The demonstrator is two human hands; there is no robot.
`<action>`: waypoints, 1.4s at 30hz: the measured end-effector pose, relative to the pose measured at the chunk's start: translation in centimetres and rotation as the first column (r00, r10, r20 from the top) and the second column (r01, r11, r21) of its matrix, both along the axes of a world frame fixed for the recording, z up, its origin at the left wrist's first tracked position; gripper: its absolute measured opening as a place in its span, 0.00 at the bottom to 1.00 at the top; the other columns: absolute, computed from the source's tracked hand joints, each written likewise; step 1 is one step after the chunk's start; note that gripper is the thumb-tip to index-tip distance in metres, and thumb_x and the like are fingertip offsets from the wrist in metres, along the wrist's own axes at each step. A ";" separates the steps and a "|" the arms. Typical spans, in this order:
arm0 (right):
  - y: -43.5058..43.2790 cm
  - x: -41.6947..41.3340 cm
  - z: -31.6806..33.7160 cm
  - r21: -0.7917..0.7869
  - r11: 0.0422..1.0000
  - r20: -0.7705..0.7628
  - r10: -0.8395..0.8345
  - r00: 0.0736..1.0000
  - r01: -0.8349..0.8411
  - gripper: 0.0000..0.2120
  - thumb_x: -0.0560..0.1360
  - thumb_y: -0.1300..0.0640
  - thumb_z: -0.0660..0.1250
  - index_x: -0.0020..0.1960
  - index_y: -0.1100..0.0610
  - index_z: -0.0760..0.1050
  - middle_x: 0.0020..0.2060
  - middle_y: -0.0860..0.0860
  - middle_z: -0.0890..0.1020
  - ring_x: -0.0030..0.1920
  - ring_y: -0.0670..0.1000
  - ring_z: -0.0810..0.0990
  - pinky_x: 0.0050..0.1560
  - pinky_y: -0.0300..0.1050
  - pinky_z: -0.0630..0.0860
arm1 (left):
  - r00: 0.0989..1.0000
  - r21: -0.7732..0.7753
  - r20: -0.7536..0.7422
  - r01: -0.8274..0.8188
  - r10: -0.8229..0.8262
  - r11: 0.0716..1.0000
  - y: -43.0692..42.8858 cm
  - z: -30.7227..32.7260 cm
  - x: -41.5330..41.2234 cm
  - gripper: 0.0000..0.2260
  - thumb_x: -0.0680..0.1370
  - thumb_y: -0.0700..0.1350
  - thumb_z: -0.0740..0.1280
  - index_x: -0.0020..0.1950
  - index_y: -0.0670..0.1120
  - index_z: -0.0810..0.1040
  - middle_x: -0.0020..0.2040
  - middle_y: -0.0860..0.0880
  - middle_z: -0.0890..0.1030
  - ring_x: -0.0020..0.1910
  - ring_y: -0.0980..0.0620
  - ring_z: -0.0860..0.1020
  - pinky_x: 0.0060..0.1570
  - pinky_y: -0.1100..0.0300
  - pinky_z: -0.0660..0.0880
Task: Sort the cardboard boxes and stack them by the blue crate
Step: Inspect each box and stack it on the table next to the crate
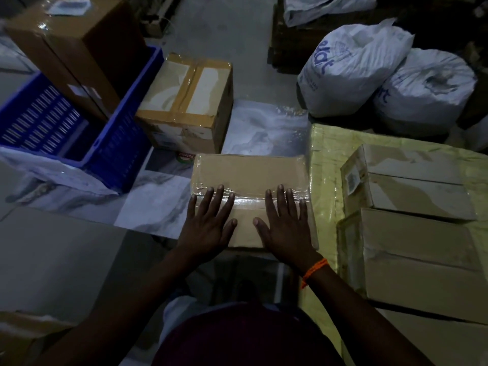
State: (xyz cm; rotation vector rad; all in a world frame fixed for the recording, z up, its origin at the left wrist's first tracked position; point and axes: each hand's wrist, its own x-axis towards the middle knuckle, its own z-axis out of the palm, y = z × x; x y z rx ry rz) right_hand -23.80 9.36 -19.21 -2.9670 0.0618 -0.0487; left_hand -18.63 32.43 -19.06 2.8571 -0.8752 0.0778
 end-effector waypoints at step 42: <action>-7.4 0.8 7.6 0.928 -0.077 -0.368 -0.347 0.863 0.365 0.31 0.77 0.27 0.51 0.68 0.41 0.79 0.63 0.47 0.84 0.67 0.51 0.79 0.71 0.62 0.71 | 0.593 -0.598 -0.801 -0.797 -0.076 0.086 3.8 8.6 1.1 0.50 0.59 0.78 0.72 0.73 0.50 0.71 0.68 0.50 0.77 0.68 0.49 0.75 0.65 0.45 0.73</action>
